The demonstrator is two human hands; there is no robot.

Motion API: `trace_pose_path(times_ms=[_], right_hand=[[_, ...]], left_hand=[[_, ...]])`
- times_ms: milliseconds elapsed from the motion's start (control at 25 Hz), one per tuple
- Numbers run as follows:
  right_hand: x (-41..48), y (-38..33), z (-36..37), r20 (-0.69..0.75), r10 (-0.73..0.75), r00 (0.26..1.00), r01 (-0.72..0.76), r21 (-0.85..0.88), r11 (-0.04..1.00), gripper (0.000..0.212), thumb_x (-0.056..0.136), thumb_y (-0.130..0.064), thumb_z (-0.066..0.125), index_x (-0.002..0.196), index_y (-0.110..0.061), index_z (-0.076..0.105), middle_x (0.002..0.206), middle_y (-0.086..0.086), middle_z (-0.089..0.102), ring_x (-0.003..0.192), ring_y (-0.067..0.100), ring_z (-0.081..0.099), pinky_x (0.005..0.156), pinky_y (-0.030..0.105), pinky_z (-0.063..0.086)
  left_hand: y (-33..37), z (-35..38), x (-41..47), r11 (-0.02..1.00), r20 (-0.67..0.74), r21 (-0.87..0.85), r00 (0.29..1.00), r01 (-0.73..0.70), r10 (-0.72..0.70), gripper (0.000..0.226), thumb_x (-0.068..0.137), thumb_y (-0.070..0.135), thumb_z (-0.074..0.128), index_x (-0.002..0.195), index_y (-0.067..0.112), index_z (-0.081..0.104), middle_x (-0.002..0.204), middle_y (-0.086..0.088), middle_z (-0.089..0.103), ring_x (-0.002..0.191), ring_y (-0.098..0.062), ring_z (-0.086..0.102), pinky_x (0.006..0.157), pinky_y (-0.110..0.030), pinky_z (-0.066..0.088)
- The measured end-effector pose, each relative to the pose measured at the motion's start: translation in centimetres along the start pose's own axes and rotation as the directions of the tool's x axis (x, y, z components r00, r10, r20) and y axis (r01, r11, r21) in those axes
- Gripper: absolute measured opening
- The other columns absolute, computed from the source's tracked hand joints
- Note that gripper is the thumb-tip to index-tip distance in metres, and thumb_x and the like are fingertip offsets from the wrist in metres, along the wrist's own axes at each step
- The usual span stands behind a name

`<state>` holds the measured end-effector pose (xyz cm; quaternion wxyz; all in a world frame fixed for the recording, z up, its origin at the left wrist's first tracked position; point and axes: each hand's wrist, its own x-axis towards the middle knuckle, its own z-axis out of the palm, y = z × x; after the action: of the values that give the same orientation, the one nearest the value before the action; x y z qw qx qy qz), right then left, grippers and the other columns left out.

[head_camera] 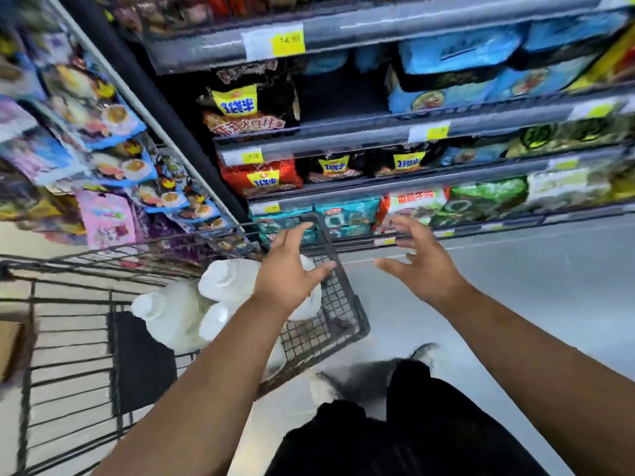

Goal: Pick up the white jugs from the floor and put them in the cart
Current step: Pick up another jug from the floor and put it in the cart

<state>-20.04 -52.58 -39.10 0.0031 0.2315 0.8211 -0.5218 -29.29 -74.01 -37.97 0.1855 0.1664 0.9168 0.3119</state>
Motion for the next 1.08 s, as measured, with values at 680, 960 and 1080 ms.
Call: trace_pose_path(times_ms=[680,960,1080], right_hand=[[-26.3,18.0,-38.3,-0.674,0.242,0.698,-0.12,0.224,0.967,0.066,0.078,-0.029,0.079,0.133,-0.034,0.045,0.132,-0.002,0.045,0.114,0.017,0.051,0.085,0.026,0.041],[-36.3,24.5,-51.0,-0.83,0.321,0.456,-0.125,0.297,0.947,0.063,0.077,-0.031,0.079,0.128,-0.042,0.043,0.133,-0.002,0.046,0.114,0.015,0.053,0.082,0.023,0.041],[-38.3,27.5,-55.4,-0.86,0.364,0.357,-0.132,0.339,0.931,0.062,0.078,-0.031,0.078,0.128,-0.042,0.043,0.133,-0.002,0.047,0.114,0.016,0.052,0.081,0.023,0.042]], left_hand=[[40.3,25.9,-8.6,0.852,0.331,-0.179,0.785,-0.492,0.523,0.088,0.079,0.044,0.078,0.15,0.035,0.027,0.15,0.001,0.042,0.134,-0.018,0.045,0.104,-0.028,0.035],[56.3,37.7,-13.2,0.728,0.449,-0.332,0.577,-0.6,0.682,0.091,0.082,0.042,0.076,0.153,0.033,0.02,0.144,0.007,0.043,0.126,-0.012,0.046,0.101,-0.034,0.04],[62.5,42.8,-13.9,0.674,0.511,-0.386,0.462,-0.629,0.725,0.091,0.083,0.039,0.075,0.154,0.03,0.018,0.144,0.006,0.042,0.123,-0.009,0.044,0.1,-0.032,0.039]])
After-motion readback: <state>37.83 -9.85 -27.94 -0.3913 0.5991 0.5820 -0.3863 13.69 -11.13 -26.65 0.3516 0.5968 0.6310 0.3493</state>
